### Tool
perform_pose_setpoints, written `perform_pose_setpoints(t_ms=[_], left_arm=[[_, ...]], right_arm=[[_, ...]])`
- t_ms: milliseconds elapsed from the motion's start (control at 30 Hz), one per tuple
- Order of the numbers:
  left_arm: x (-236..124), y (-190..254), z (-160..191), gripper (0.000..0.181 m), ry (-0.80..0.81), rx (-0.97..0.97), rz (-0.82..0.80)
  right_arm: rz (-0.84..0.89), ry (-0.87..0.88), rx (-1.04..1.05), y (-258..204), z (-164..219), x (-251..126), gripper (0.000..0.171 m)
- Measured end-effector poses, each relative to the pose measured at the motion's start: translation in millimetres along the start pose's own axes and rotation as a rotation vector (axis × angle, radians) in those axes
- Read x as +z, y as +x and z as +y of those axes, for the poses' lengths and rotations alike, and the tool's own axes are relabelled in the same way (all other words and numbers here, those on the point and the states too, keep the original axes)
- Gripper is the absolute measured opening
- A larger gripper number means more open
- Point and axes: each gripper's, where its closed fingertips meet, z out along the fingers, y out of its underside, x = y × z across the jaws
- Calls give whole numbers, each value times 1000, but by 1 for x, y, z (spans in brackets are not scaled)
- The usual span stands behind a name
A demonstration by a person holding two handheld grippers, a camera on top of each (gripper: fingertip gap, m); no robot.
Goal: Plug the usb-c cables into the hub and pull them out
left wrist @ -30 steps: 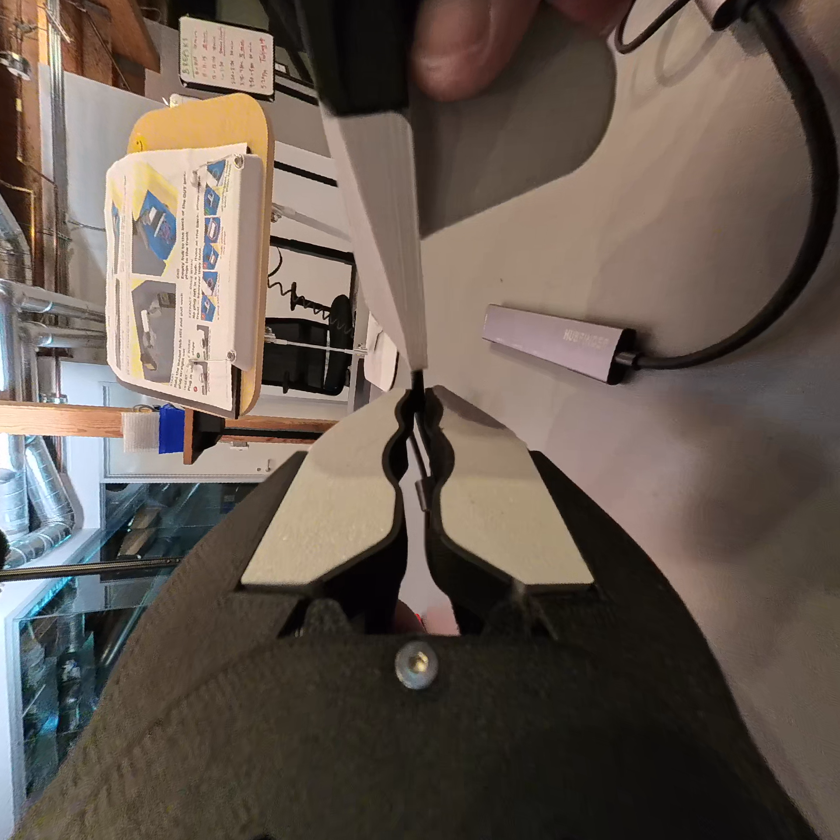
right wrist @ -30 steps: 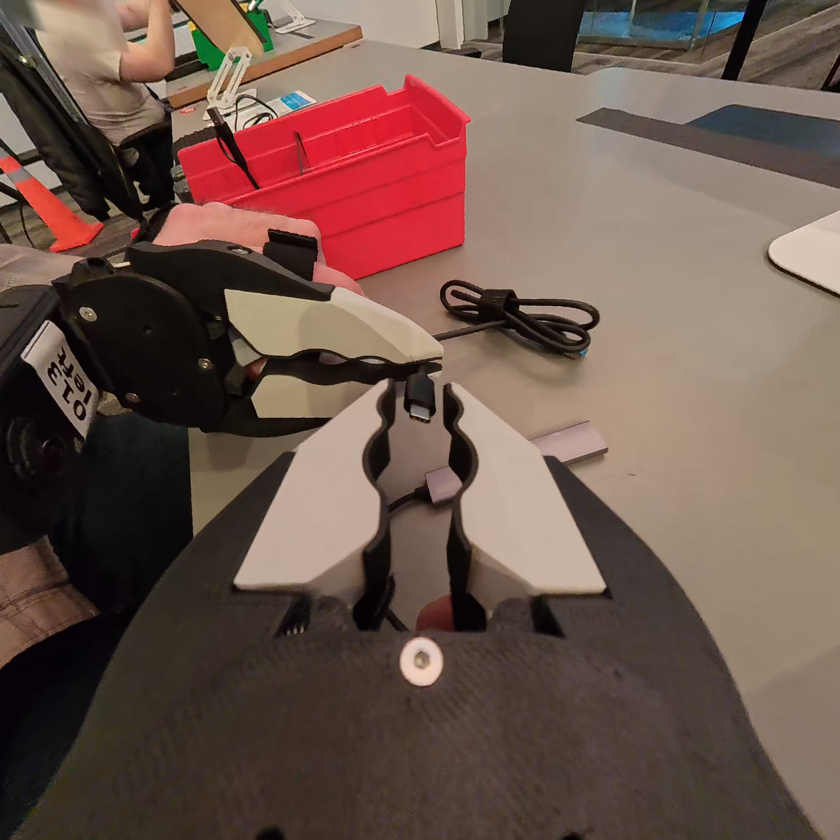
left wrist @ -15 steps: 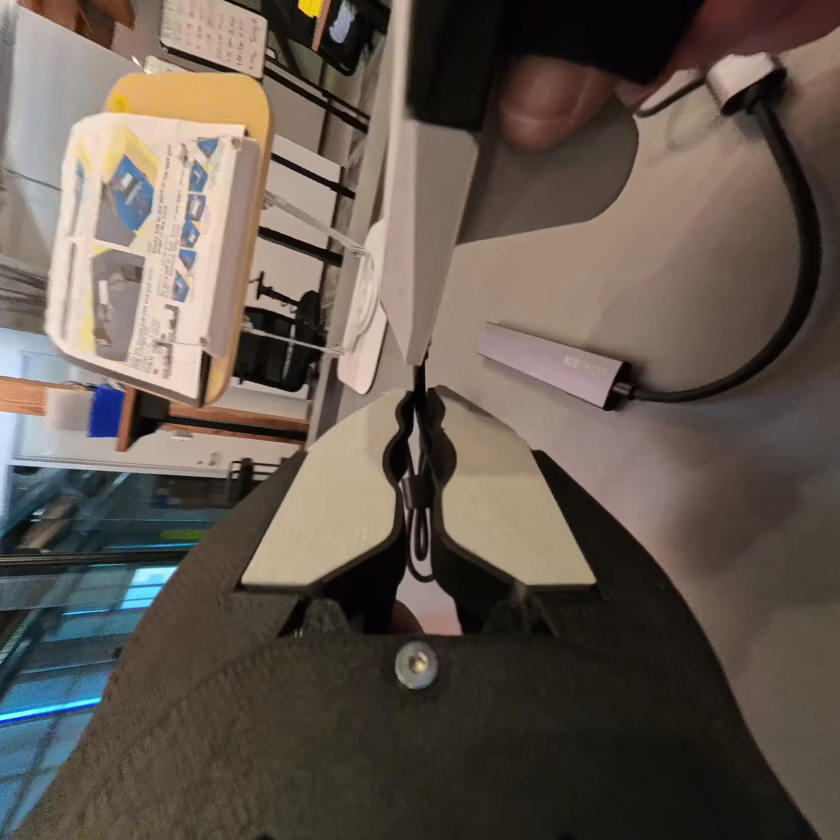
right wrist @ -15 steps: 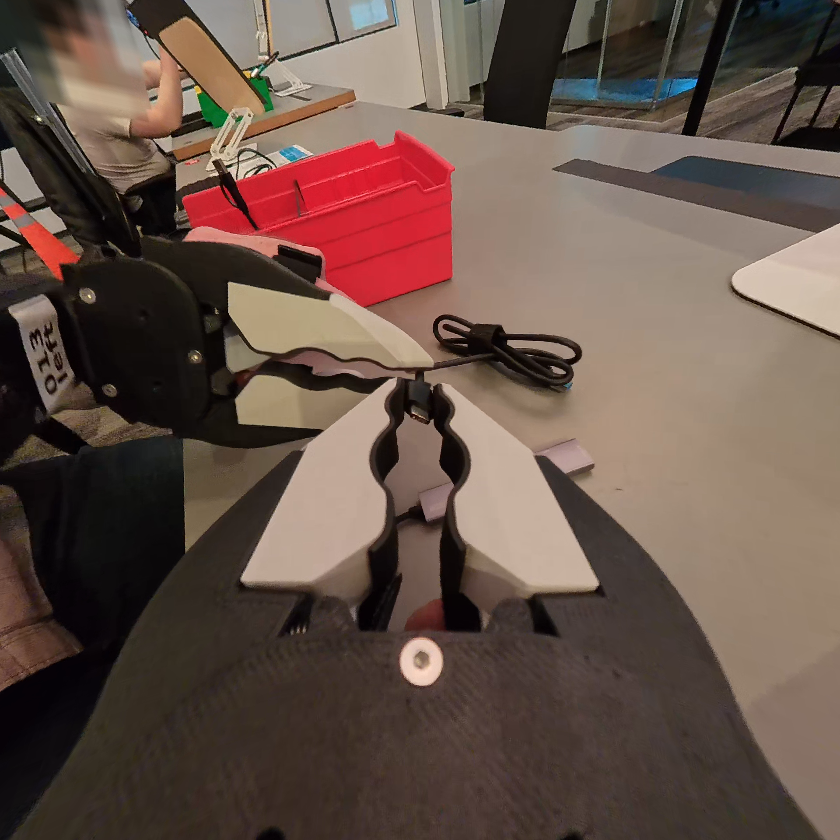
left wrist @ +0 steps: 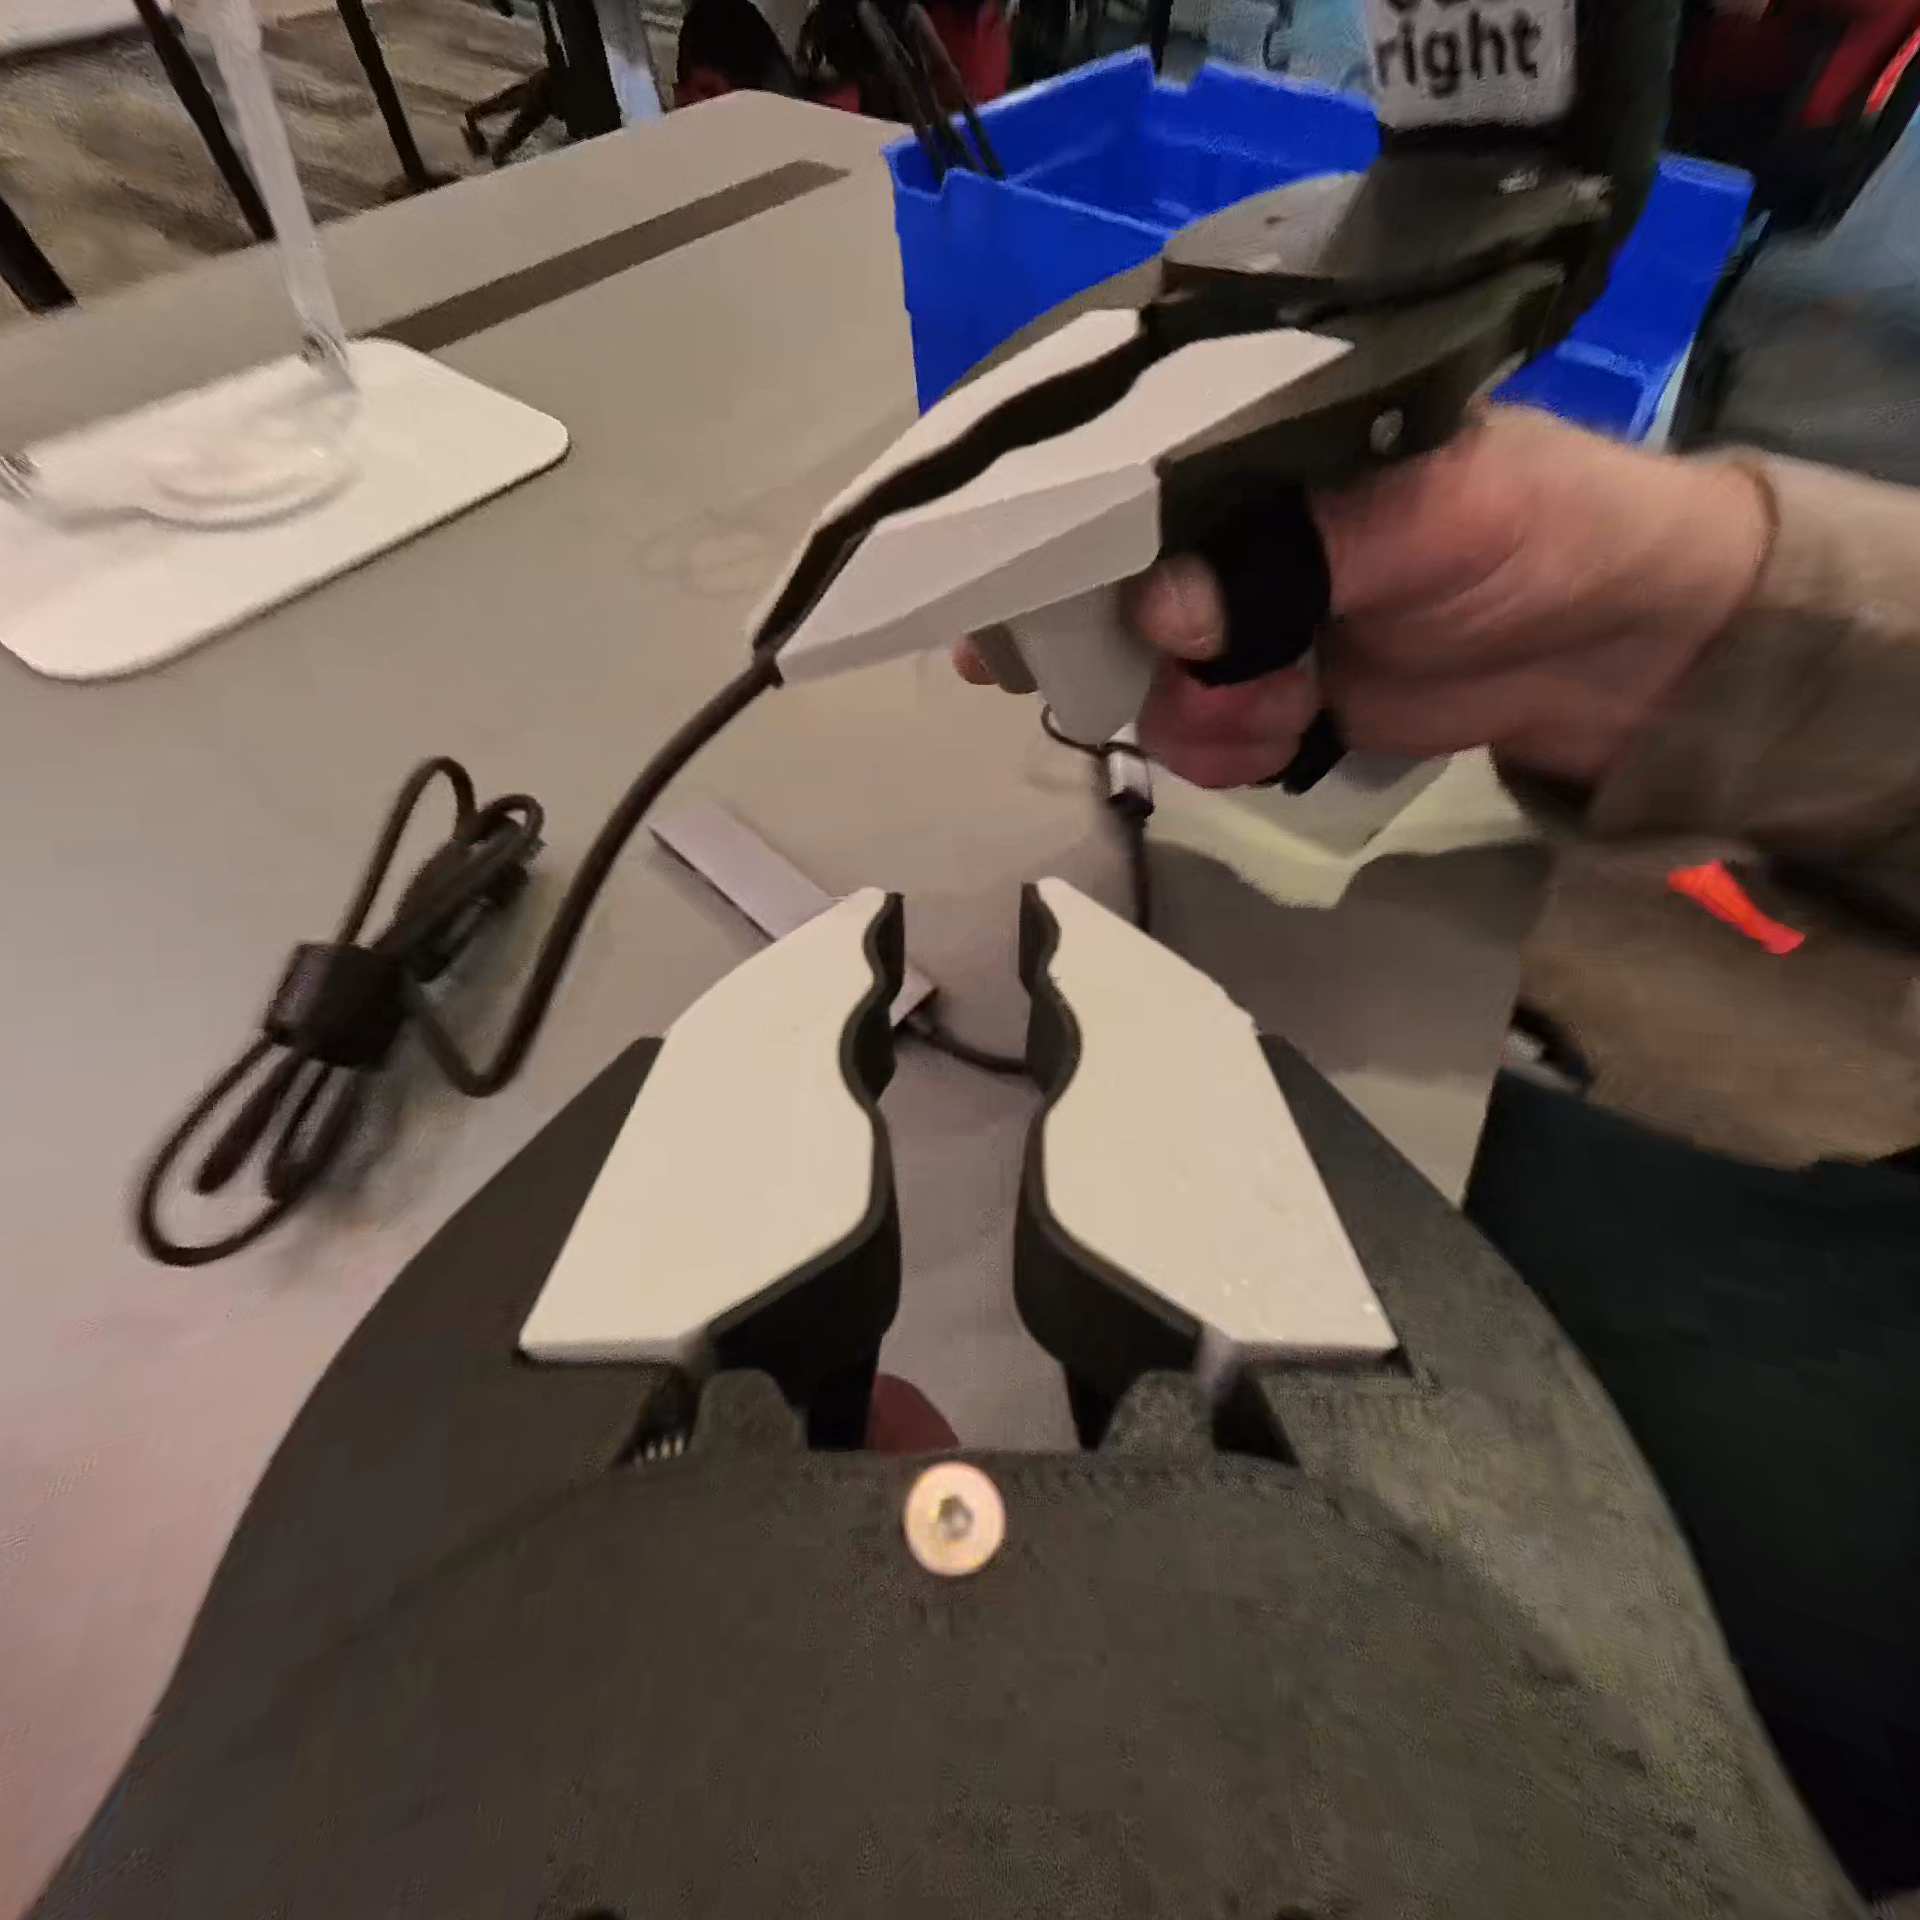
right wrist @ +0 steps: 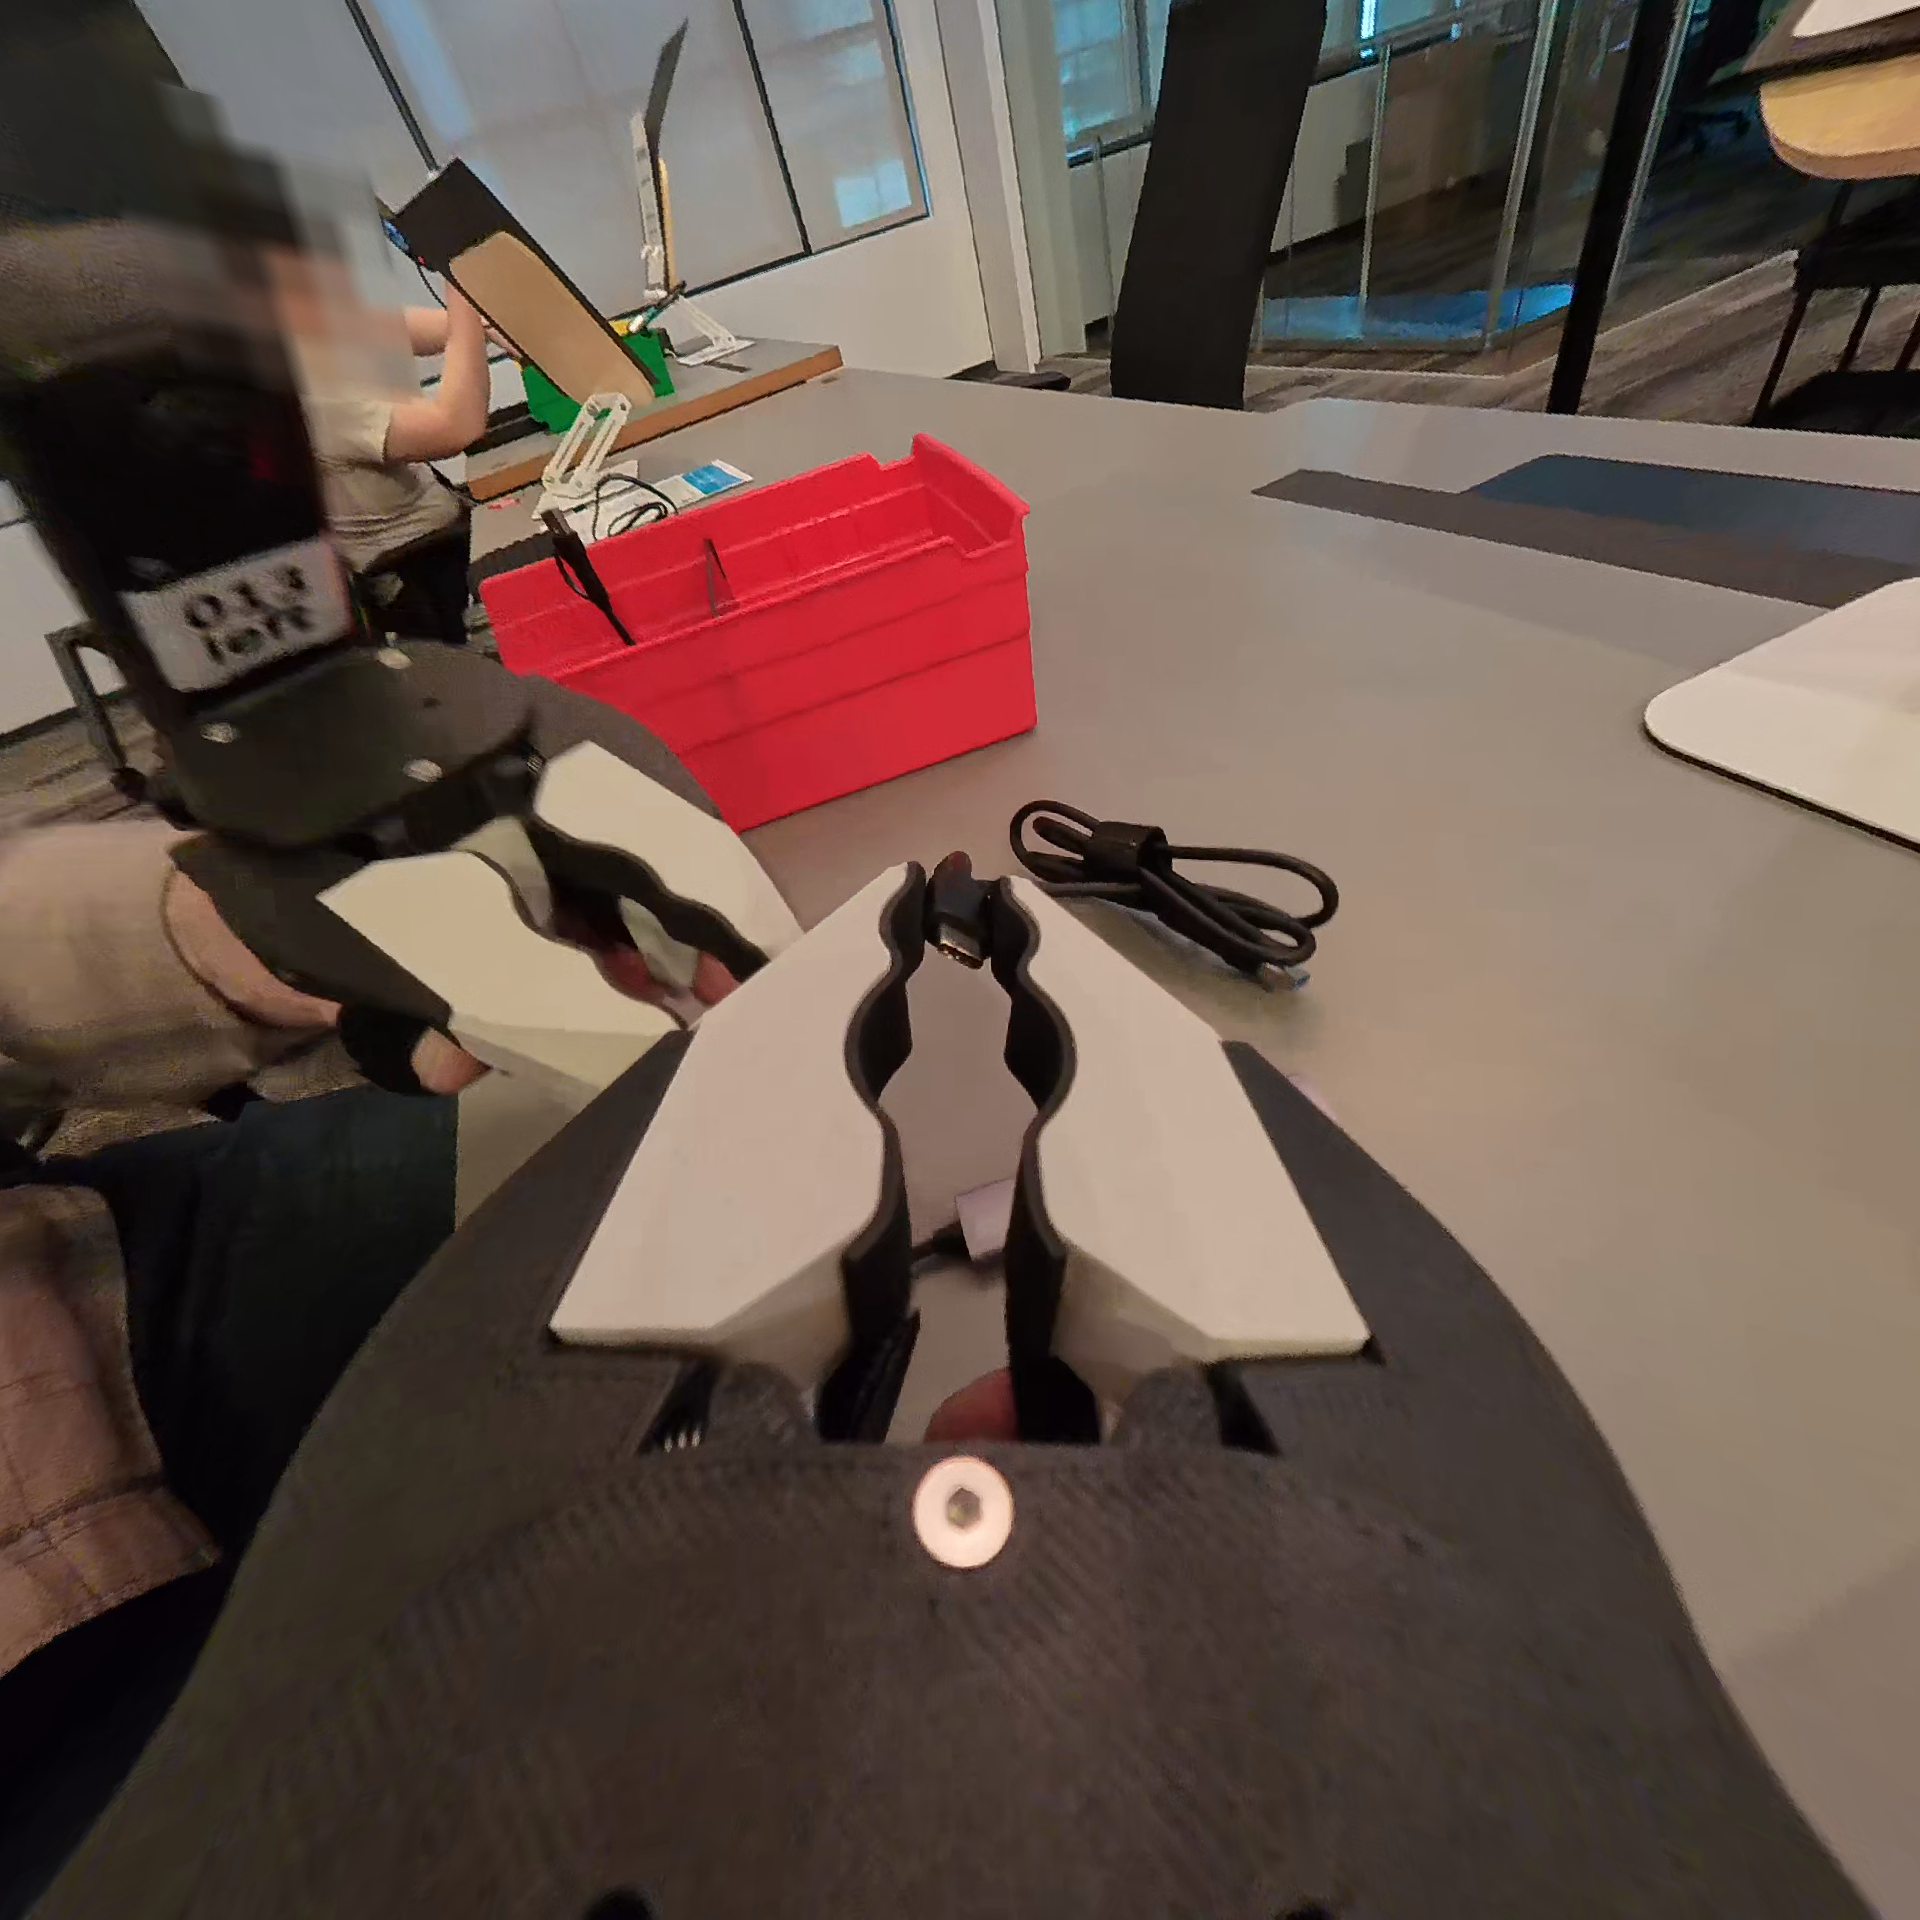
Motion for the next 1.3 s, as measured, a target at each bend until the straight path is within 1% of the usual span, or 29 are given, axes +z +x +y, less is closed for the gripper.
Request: perform_pose_setpoints(t_ms=[100,133,300,400,567,600,833,967,1133,1200,1300], left_arm=[[10,3,-5,26,90,-209,72],[15,2,-7,31,114,-262,90],[34,6,-19,47,244,-431,201],[37,8,-31,47,347,-485,266],[23,8,-50,50,483,-516,378],[19,8,-54,53,507,-512,399],[-8,5,-76,53,629,-463,460],[-11,7,-81,50,646,-449,477],[-16,7,-92,50,709,-533,524],[-16,1,-96,51,742,-579,514],[-11,-3,-94,52,724,-555,483]], right_arm=[[-17,17,-5,-5,-8,0,10],[-25,24,-4,-6,-12,0,9],[-85,71,32,-15,-29,-3,10],[-140,99,53,-23,-38,-6,9],[-202,91,34,-30,-41,-13,9],[-206,84,28,-30,-40,-14,9],[-279,58,41,-33,-36,-20,9],[-306,50,30,-36,-40,-24,9],[-338,46,4,-41,-45,-29,9],[-352,50,-17,-46,-46,-30,9],[-374,26,-51,-54,-44,-31,9]])
